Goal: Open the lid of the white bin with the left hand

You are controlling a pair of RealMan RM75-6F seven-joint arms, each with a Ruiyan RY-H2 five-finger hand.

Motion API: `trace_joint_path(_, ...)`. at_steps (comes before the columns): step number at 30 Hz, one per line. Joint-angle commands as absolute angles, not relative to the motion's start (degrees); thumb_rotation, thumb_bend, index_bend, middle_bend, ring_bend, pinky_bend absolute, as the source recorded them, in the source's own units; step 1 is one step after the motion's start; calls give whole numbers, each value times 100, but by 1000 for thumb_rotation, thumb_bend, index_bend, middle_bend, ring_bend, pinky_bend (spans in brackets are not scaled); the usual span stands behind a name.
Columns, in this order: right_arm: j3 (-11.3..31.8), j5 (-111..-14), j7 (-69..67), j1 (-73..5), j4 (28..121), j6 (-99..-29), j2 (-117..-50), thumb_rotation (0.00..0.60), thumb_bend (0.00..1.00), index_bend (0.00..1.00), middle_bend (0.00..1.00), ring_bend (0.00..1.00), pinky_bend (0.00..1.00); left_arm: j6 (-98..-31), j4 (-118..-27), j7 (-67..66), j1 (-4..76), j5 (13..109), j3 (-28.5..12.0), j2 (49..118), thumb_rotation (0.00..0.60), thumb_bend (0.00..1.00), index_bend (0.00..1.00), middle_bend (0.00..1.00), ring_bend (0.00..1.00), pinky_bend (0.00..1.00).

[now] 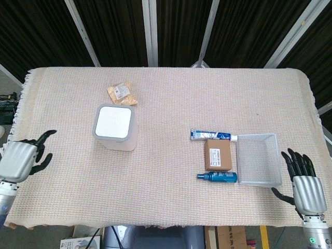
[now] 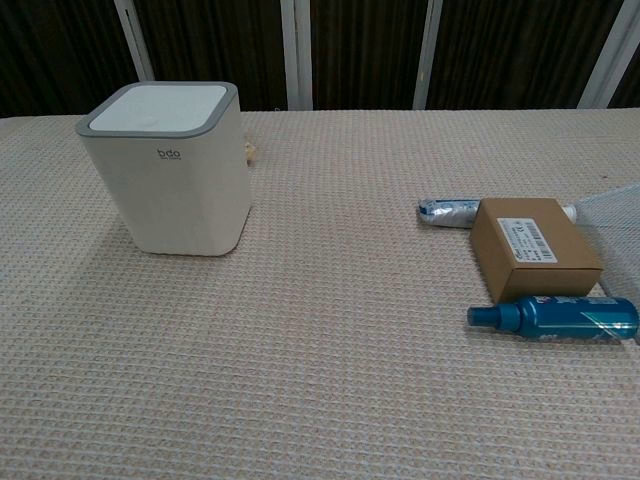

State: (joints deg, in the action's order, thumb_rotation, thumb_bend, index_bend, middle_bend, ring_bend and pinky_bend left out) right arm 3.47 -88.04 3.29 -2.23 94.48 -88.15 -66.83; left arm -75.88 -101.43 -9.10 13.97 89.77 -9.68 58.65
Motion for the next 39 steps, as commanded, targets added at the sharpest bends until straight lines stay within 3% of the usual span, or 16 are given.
trace_joint_path(1,363,-8778,332,-227,9446,-8808,-6685,600,143,94,0,36,25,-7100,-10546,-1534,1818,8865,-1096,5862,600,625,258,869,706,691)
trace_joint_path(9,388,-8751,309,-212,9447,-8846,-6675,600,142,95,0,36,26,-6449,-10952,-2656,2365,8085,-1270,6262,600,628,262,873,707,691)
trace_joint_path(22,390,-8666,405,-235,9440,-8754,-6696,600,143,95,0,36,26,-6125,-10877,-4023,3087,6932,-1429,7018,600,628,260,875,710,691)
trace_joint_path(32,409,-8642,394,-234,9424,-8764,-6696,600,142,95,0,36,26,-6056,-10780,-4506,3387,6618,-1256,7283,600,628,265,881,713,691)
trace_joint_path(39,398,-8681,400,-235,9429,-8779,-6703,600,142,95,0,36,26,-6096,-10882,-4654,3400,6436,-1090,7162,600,638,340,884,717,691)
